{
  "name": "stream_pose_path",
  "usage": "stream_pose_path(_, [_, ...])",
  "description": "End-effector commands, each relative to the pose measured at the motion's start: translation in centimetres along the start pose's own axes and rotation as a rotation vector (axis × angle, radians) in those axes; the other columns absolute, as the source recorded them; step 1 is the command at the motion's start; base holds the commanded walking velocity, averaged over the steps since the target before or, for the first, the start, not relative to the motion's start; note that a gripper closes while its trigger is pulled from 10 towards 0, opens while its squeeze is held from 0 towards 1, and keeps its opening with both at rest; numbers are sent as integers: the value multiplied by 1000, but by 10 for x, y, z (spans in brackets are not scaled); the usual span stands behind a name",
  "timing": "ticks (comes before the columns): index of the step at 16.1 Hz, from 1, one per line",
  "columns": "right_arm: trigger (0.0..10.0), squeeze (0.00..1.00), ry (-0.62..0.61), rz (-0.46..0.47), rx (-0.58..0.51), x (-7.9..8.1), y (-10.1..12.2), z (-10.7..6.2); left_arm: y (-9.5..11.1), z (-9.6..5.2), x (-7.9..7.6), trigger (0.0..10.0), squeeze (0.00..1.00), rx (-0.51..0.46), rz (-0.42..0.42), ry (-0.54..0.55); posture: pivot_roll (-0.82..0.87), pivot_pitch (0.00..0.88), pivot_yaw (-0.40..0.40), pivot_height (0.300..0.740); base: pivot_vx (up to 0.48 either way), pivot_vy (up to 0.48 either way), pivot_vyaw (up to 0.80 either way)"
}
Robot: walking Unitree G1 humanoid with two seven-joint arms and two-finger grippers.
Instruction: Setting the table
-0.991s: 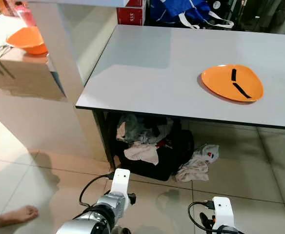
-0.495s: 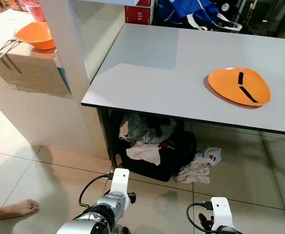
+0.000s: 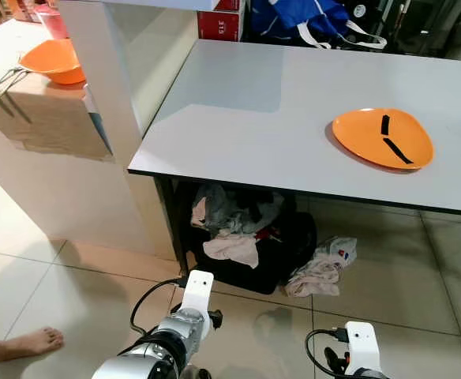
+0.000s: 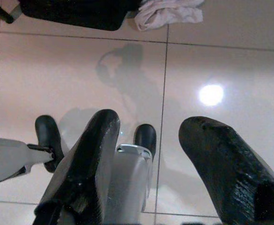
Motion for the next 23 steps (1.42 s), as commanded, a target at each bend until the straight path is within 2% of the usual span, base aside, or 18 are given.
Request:
stream_pose_path(1, [10000,0,-33,44,-13,-10,0,-2,3,0,-1,10000,0,-13,28,-11,-88,0,60,735,0,0,0])
stream_pose_path(7, [10000,0,-70,73,-9,-20,-5,-4,0,0,-9,10000,0,-7,81,-40,-157,0,104,735,0,0,0])
stream_pose_path(11, [10000,0,-69,57,-10,-26,-5,-6,2,-1,-18,10000,0,-29,40,-64,-135,0,84,735,0,0,0])
stream_pose_path(17, [10000,0,-64,59,-9,-28,-4,-6,5,-1,-19,10000,0,-32,37,-59,-118,0,76,735,0,0,0])
stream_pose_path(19, [10000,0,-61,110,-2,-27,-5,-6,5,-1,-18,10000,0,-28,19,-55,-112,0,75,735,0,0,0])
stream_pose_path(23, [10000,0,-56,76,-6,-26,-2,-5,6,-1,-11,10000,0,-24,9,8,-101,0,65,735,0,0,0])
Point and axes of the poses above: a point about 5 cm out from each wrist's last joint towards the gripper, its own z axis pointing out of the wrist towards the gripper, its own y axis along the axis of the wrist's last joint, x = y × z, the point moved 6 cm from there along z, pointing out of the wrist towards the gripper, and after that the axes turned 8 degrees about z, right-handed, at the moved point
